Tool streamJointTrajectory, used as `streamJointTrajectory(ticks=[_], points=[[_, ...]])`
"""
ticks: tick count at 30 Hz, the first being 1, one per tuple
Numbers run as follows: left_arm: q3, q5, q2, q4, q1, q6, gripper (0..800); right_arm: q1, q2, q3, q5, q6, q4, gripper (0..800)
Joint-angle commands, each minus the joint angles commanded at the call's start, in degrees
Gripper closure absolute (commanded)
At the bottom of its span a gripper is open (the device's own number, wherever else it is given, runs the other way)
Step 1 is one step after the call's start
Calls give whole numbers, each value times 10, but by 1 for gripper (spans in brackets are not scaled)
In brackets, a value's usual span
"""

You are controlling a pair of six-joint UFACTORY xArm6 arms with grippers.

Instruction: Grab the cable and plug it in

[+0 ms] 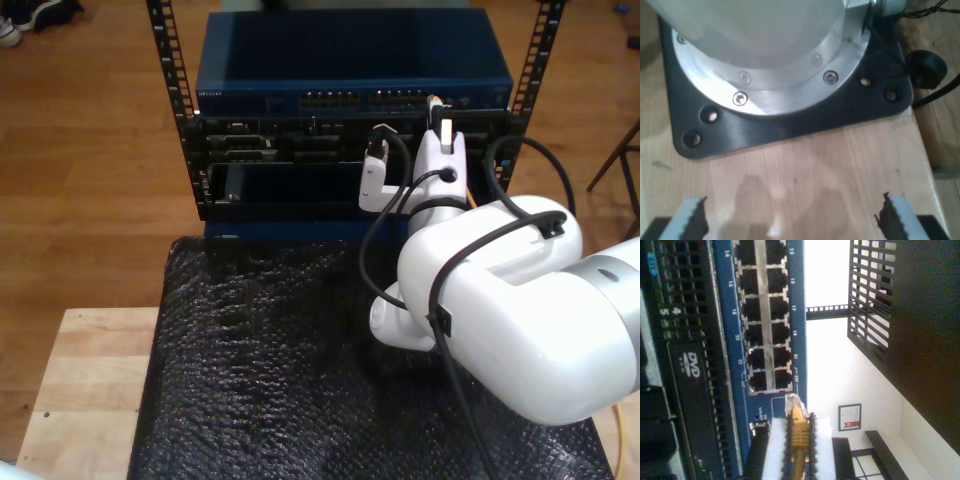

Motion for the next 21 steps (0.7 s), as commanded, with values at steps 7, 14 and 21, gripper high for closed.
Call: streamJointTrajectory(ticks=[7, 14, 21], points=[[-1, 0, 0, -1, 0, 1, 0, 0, 1, 0, 6, 22, -18, 800], [0, 0, 1, 0, 0, 1, 0, -4, 2, -2, 9, 22, -18, 800], [0, 0, 0, 0, 0, 1, 0, -6, 7, -14, 19, 21, -18, 800]])
